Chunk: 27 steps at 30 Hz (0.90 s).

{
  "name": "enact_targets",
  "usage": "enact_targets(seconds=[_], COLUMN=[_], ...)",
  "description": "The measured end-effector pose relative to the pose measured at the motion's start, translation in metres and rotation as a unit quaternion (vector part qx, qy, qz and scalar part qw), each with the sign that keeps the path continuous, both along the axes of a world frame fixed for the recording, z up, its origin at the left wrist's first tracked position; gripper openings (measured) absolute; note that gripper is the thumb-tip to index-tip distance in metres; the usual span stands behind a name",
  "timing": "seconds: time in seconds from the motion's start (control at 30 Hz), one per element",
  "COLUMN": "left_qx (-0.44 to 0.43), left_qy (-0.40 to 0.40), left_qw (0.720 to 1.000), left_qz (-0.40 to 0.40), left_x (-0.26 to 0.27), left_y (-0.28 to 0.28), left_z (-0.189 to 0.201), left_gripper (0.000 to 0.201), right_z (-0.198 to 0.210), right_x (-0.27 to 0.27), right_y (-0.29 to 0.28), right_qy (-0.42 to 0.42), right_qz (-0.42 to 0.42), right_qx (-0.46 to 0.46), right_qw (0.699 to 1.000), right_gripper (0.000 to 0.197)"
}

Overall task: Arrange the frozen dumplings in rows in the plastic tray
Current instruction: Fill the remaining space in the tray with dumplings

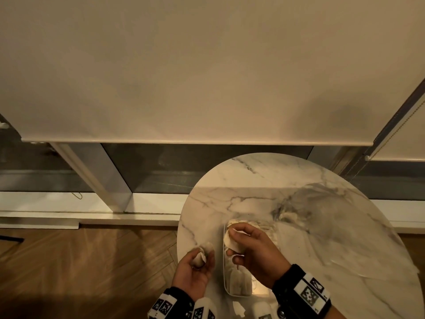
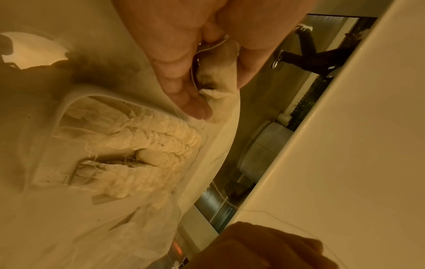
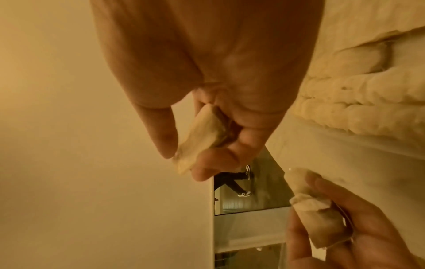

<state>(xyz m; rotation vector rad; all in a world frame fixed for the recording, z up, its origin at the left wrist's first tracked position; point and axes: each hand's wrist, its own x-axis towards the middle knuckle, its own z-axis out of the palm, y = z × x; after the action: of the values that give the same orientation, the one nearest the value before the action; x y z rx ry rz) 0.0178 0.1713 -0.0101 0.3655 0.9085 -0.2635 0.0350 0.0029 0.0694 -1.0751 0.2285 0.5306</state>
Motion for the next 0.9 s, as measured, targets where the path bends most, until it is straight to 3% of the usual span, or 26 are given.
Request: enact_targets(seconds=[0.1,0.17,0.27,0.33,0.43,0.6,0.7,0.8,0.9], left_qx=[-0.008,-0.008,-0.014,-0.013,-0.011,-0.012,-0.009,-0.005,-0.008], left_qy=[0.007,0.013,0.016,0.014,0.012,0.015,0.016,0.015,0.009], left_qw=[1.000,1.000,1.000,1.000,1.000,1.000,1.000,1.000,1.000], left_qz=[0.001,-0.004,-0.003,0.001,-0.002,-0.011,-0.015,-0.016,-0.016], left_x=[0.000,0.000,-0.002,-0.003,-0.003,-0.002,-0.001,0.000,0.003], left_y=[0.000,0.001,0.002,0.003,0.004,0.002,0.002,0.002,0.002], left_z=[-0.001,-0.001,-0.001,-0.004,-0.008,-0.010,-0.012,-0.014,-0.014], left_gripper=[0.009,0.014,0.027,0.026,0.019,0.016,0.019,0.020,0.019], right_z=[-0.005,-0.015,-0.040,-0.048,-0.052,-0.065,-0.070,-0.081,-0.091], right_x=[0.003,0.005,0.009,0.009,0.012,0.019,0.019,0.022,0.025], right_y=[-0.004,-0.013,-0.032,-0.046,-0.061,-0.080,-0.081,-0.084,-0.084], right_qy=[-0.084,-0.153,-0.224,-0.240,-0.203,-0.150,-0.156,-0.164,-0.122], right_qz=[-0.028,-0.049,-0.040,-0.013,0.045,-0.001,0.066,0.018,-0.001], right_qx=[-0.141,-0.246,-0.442,-0.521,-0.501,-0.507,-0.471,-0.464,-0.413], right_qw=[0.986,0.956,0.868,0.819,0.840,0.849,0.866,0.870,0.902], right_gripper=[0.015,0.008,0.011,0.013,0.011,0.011,0.011,0.011,0.008])
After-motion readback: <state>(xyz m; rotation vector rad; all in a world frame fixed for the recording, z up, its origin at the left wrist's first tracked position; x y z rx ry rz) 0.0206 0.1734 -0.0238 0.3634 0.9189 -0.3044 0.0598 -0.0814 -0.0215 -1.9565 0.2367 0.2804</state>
